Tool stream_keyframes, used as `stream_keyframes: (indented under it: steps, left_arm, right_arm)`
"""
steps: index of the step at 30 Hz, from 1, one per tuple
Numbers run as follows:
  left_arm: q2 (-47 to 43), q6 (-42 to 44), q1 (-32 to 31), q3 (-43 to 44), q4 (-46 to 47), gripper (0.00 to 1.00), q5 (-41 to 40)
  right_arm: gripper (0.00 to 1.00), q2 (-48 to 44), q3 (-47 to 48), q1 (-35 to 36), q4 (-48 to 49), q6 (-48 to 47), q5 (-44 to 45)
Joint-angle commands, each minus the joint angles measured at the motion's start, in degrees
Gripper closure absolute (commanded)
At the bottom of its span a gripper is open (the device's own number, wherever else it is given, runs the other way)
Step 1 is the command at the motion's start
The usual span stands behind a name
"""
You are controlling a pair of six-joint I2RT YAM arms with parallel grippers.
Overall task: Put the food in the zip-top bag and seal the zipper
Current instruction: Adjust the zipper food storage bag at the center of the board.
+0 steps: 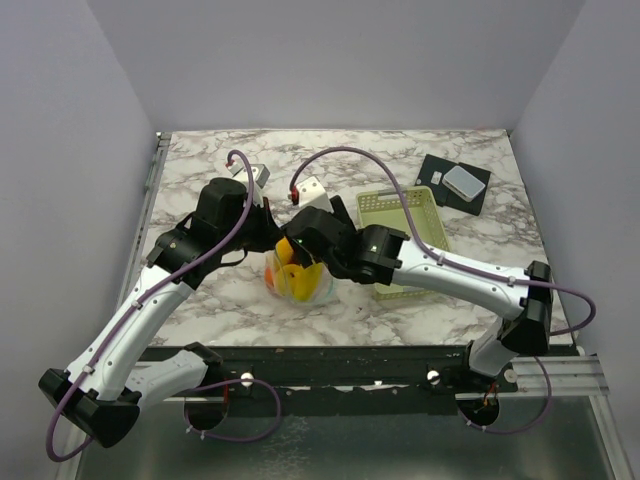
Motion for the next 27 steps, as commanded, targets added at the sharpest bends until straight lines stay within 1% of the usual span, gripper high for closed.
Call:
stream_keyframes:
  steps: [1,3,7,9,12,17,21,27]
  left_arm:
    - [-0.5,0.0,-0.2,1.6,1.0,1.0,0.3]
    - [-0.3,0.0,-0.1,1.8,1.0,1.0,0.3]
    - [-0.3,0.0,-0.2,2.1,0.9,1.0,0.2]
    - [-0.2,0.0,-0.1,2.1,0.9,1.0,0.2]
    - [0.0,0.1,-0.1,2.2,1.0,1.0,0.2]
    - [0.3,0.0,-0.2,2.4,1.0,1.0,0.3]
    - [0.4,-0.1,-0.1,2.4,1.0,1.0,0.4]
    - [0.3,-0.4,-0.2,2.7,1.0,1.0,0.5]
  right_arm:
    - [0.23,-5.4,1.3,0.4,-1.5,2.2,0.2]
    - [0.26,-6.6,1.1,0.4,-2.2,2.9,-1.1]
    - [0.38,-8.4,-0.1,0.4,-4.3,5.4,-4.8]
    - [0.42,-8.7,-0.5,0.4,-5.9,7.3,-6.0]
    - [0.43,-9.6,-2.2,0.4,-6.9,10.0,-8.2]
    - [0.43,-11.8,-6.3,0.4,-5.1,13.6,-12.5]
    - [0.44,-11.7,-9.1,0.4,-4.4,16.2,-13.5]
    - [0.5,-10.2,-11.4,0.4,-4.9,20.5,-12.8]
